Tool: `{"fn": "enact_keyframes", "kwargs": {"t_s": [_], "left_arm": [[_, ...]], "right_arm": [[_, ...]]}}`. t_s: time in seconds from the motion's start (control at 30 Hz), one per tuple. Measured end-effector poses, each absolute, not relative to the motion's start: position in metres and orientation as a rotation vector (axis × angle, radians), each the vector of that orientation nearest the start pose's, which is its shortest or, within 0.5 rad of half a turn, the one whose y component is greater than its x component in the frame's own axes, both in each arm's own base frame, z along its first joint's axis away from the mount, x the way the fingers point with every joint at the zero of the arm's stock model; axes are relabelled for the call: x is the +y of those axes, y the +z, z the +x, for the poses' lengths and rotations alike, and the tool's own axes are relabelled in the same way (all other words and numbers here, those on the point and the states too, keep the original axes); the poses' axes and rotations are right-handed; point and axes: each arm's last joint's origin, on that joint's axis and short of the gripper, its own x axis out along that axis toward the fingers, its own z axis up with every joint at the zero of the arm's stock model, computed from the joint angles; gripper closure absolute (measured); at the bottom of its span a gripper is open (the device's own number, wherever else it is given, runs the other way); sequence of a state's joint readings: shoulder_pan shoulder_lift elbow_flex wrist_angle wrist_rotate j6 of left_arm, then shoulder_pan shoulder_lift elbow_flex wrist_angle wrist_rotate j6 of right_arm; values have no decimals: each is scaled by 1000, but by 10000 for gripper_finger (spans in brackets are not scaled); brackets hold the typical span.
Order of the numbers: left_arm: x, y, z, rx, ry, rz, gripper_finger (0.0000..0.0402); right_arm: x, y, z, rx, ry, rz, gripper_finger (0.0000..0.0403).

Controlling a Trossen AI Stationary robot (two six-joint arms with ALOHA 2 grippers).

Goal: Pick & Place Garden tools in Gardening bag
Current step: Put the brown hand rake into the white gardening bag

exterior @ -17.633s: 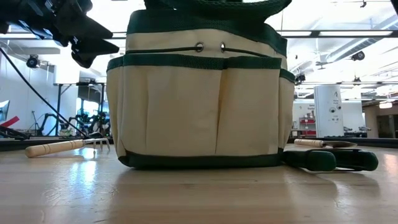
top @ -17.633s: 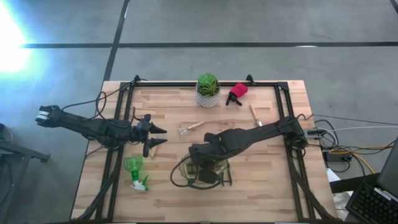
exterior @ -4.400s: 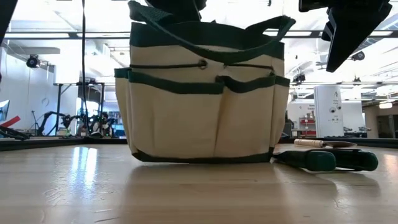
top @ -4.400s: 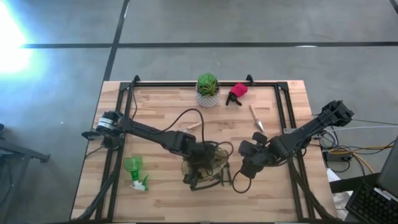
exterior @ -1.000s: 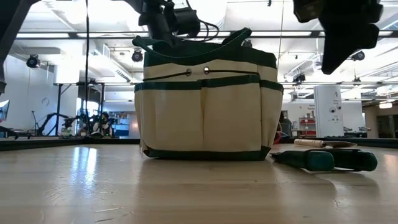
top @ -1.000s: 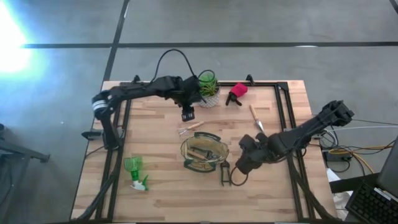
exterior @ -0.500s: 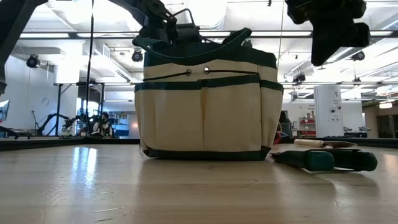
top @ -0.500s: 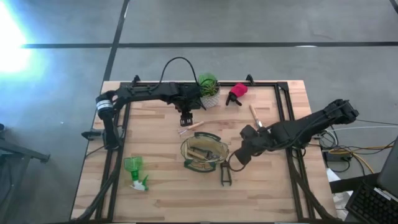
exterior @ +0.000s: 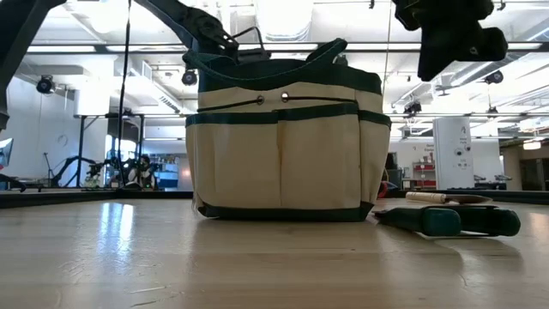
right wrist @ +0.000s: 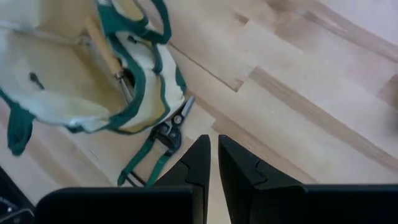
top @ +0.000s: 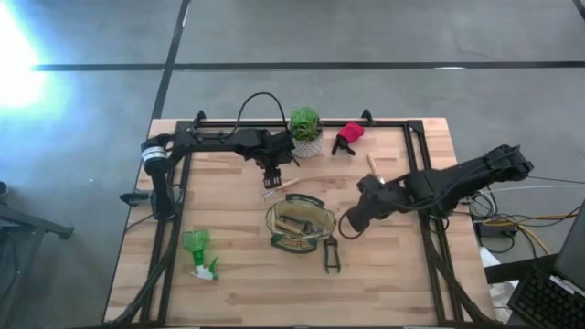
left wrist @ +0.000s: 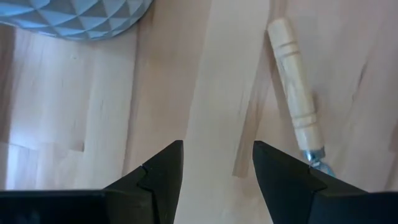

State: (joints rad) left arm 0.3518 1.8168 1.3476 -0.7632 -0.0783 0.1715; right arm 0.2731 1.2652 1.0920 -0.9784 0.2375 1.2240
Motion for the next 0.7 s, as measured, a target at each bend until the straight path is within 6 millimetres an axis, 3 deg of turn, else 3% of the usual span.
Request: {"fn": "enact_keyframes", "kwargs": {"t_s": [0.7], "left_arm": [[89, 207, 357, 1151, 203, -87, 207]], "right_arm": [[47, 286, 230, 917, -637, 845, 376]]}}
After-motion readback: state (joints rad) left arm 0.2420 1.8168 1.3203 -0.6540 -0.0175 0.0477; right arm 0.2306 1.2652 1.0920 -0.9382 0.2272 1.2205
